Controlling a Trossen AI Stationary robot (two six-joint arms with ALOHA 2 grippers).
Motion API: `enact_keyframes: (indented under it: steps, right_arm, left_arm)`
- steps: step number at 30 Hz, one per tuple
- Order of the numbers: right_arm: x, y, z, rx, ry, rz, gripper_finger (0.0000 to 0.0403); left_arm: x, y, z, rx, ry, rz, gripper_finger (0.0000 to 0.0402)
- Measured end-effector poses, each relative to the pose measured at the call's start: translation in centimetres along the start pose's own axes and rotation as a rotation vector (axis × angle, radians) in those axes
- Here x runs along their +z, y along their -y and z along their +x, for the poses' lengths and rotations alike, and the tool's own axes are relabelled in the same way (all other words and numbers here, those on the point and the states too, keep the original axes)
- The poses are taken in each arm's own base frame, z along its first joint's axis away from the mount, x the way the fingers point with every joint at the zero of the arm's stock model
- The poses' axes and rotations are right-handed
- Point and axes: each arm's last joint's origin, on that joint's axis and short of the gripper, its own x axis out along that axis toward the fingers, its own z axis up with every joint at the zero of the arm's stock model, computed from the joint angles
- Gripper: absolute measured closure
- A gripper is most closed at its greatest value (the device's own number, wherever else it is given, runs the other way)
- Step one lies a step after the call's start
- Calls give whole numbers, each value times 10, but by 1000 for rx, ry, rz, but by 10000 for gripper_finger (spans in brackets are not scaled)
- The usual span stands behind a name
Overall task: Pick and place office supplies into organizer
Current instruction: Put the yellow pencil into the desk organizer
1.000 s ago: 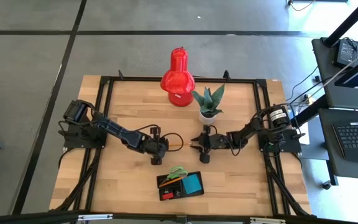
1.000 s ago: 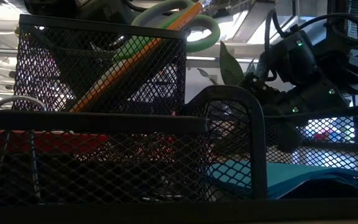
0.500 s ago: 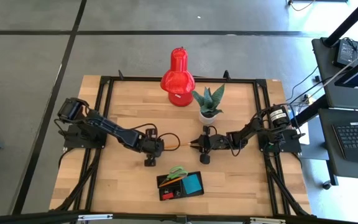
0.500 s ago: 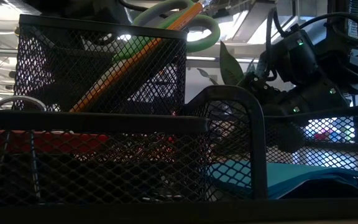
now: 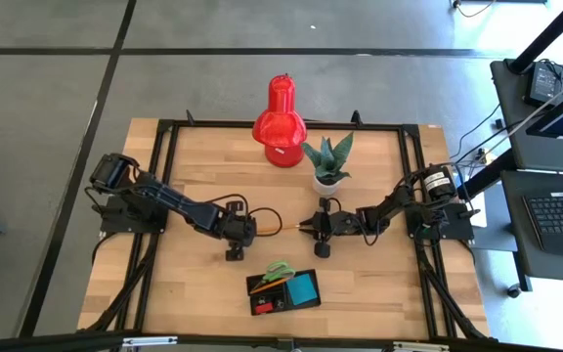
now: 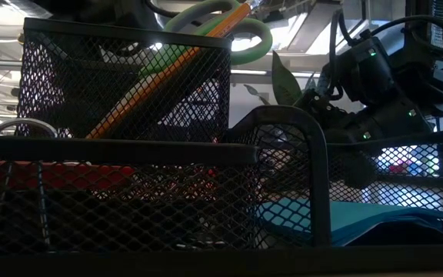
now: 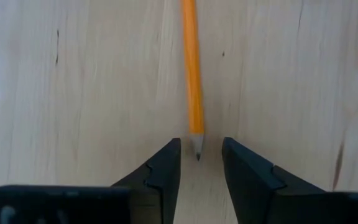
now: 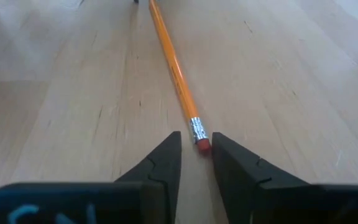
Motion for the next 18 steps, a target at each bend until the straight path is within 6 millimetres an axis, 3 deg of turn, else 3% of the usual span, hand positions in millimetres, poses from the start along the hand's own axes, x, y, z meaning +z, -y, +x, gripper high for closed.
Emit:
enact_keyframes:
  steps: [18]
  right_arm:
    - [0, 0, 0, -1, -1, 0, 314]
  left_arm:
    - [-2, 0, 0, -26, -23, 22, 282]
